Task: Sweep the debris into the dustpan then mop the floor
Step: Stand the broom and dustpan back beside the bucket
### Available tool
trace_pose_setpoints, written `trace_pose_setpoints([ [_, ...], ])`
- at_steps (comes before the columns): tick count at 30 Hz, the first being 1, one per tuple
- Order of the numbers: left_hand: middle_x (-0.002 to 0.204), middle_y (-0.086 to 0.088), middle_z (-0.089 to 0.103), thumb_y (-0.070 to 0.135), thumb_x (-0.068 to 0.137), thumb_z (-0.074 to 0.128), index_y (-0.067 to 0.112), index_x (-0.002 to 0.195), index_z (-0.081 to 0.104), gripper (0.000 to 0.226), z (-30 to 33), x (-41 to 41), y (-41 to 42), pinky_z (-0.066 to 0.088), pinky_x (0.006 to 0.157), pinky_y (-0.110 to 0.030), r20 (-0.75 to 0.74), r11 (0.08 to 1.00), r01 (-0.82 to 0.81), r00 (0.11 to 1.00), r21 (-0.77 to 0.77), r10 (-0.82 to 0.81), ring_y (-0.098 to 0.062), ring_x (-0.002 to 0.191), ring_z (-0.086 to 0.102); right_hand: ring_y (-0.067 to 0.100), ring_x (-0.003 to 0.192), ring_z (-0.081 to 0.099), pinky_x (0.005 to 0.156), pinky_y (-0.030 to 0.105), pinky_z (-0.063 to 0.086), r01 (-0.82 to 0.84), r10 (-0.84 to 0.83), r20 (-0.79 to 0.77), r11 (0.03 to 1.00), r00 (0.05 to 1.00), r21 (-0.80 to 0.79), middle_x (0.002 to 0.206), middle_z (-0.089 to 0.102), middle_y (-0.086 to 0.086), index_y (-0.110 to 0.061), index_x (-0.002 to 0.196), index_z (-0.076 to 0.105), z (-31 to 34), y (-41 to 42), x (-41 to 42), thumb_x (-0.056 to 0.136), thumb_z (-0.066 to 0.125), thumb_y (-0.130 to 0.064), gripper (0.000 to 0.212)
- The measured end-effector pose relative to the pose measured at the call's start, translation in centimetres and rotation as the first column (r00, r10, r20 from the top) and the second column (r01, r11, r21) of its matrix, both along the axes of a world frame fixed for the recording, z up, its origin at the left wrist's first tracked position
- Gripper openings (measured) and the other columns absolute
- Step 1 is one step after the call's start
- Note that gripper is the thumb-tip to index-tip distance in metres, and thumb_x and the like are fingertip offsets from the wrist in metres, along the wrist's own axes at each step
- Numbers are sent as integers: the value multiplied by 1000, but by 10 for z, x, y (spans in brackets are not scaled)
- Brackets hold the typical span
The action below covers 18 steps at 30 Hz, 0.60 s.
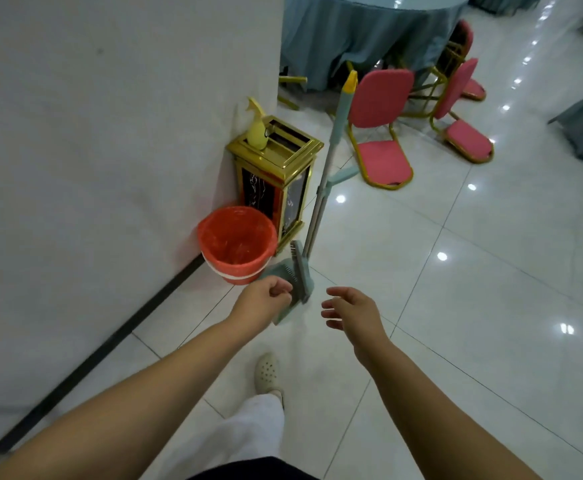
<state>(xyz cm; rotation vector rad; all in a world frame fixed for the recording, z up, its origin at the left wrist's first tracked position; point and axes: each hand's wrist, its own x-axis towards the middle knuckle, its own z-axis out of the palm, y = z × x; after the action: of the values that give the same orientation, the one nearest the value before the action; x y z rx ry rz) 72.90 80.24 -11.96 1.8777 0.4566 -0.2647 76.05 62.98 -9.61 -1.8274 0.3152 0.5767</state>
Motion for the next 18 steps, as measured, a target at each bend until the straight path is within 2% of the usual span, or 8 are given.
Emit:
trace_pose_setpoints([
  [2, 107, 2, 63, 15, 89, 61, 26, 96, 63, 13, 0, 30, -4, 52, 89, -36, -3, 999, -15, 1000, -45, 15, -18, 102, 59, 18, 82, 67, 59, 18, 54, 6, -6, -4, 1000, 1000, -6, 91, 68, 4, -20, 104, 61, 2, -8, 25, 95, 49, -8, 19],
  [4, 108, 3, 62, 18, 90, 60, 26, 97, 63, 11, 1, 66, -9, 50, 94, -40, 0, 997, -14, 1000, -77, 14, -17, 105, 57, 18, 82, 67, 59, 18, 54, 21, -21, -1, 1000, 1000, -15, 92, 68, 5, -19, 105, 61, 4, -15, 55, 95, 48, -8, 20],
  [6, 104, 8, 62, 21, 91, 60, 25, 103, 63, 13, 2, 103, -11, 51, 88, -33, 14, 996, -23, 1000, -90, 24, -14, 101, 57, 18, 83, 67, 60, 19, 54, 37, -37, 3, 999, 999, -27, 93, 68, 5, -19, 105, 61, 8, -21, 91, 95, 48, -7, 20],
  [9, 94, 16, 60, 22, 90, 60, 26, 106, 61, 16, 8, 155, -10, 45, 68, -17, 45, 989, -64, 997, -133, 71, -5, 91, 57, 20, 82, 67, 61, 21, 54, 58, -59, -15, 997, 998, -40, 92, 68, 8, -15, 106, 62, 17, -24, 145, 94, 48, -4, 22],
  [16, 101, 12, 60, 25, 87, 64, 23, 118, 55, 32, 31, 268, 0, 43, 63, -13, 133, 968, -191, 968, -161, 213, -3, 93, 58, 20, 80, 66, 61, 21, 54, 62, -61, 5, 997, 998, -55, 92, 67, 9, -14, 106, 62, 27, -16, 250, 95, 46, -3, 22],
  [18, 106, 12, 59, 27, 86, 66, 24, 122, 53, 38, 37, 291, -1, 45, 57, -10, 162, 963, -220, 956, -155, 245, -1, 93, 57, 20, 81, 66, 61, 20, 54, 47, -47, 4, 997, 999, -56, 93, 67, 8, -14, 106, 62, 26, -13, 270, 96, 45, -4, 22],
])
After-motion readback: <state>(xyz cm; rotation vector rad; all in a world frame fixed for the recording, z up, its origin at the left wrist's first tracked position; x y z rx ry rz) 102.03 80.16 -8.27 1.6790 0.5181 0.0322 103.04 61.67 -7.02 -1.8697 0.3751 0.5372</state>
